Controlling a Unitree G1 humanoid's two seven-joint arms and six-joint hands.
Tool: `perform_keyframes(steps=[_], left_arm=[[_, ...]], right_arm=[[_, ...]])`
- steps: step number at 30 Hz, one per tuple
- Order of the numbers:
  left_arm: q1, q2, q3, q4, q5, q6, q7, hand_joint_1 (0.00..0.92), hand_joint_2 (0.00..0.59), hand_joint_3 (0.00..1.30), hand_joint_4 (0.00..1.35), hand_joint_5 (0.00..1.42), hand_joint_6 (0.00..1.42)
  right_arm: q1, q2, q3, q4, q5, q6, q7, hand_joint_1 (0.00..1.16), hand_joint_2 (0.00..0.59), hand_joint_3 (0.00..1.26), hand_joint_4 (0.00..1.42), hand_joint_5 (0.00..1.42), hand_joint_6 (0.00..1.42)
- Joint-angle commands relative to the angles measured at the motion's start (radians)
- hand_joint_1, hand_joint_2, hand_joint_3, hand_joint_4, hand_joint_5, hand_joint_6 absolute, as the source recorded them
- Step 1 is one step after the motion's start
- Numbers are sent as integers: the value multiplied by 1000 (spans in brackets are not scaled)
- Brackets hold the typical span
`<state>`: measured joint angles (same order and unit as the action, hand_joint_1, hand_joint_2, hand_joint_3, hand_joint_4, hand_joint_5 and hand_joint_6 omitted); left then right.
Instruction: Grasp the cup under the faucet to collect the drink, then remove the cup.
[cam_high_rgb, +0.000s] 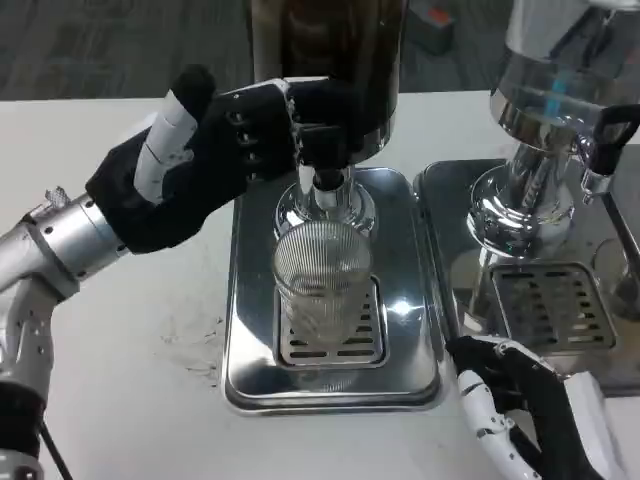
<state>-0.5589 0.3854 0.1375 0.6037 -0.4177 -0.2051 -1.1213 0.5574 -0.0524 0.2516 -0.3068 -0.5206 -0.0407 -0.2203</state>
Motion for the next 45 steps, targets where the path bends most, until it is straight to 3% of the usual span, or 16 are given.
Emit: perform_keyframes(steps=[1, 17, 34, 45], left_arm=[[-15, -10, -14, 18, 37, -62, 1, 0, 66, 309, 227, 247, 225], [-9, -25, -55, 89, 102, -269, -11, 0, 66, 317, 239, 258, 219], [12, -10, -92, 132, 160, -487, 42, 0, 64, 307, 233, 245, 219], [21, -6, -105, 137, 172, -557, 61, 0, 73, 304, 219, 243, 219]], right_arm=[[-3, 0, 0, 7, 6, -16, -11, 209, 449, 441, 390, 415, 469], [4, 0, 0, 7, 11, -18, -12, 203, 450, 441, 390, 415, 469], [-4, -2, -7, 8, 15, -15, -10, 204, 459, 441, 390, 391, 407], [-12, -4, -12, 8, 14, -12, -6, 207, 460, 428, 388, 376, 384]])
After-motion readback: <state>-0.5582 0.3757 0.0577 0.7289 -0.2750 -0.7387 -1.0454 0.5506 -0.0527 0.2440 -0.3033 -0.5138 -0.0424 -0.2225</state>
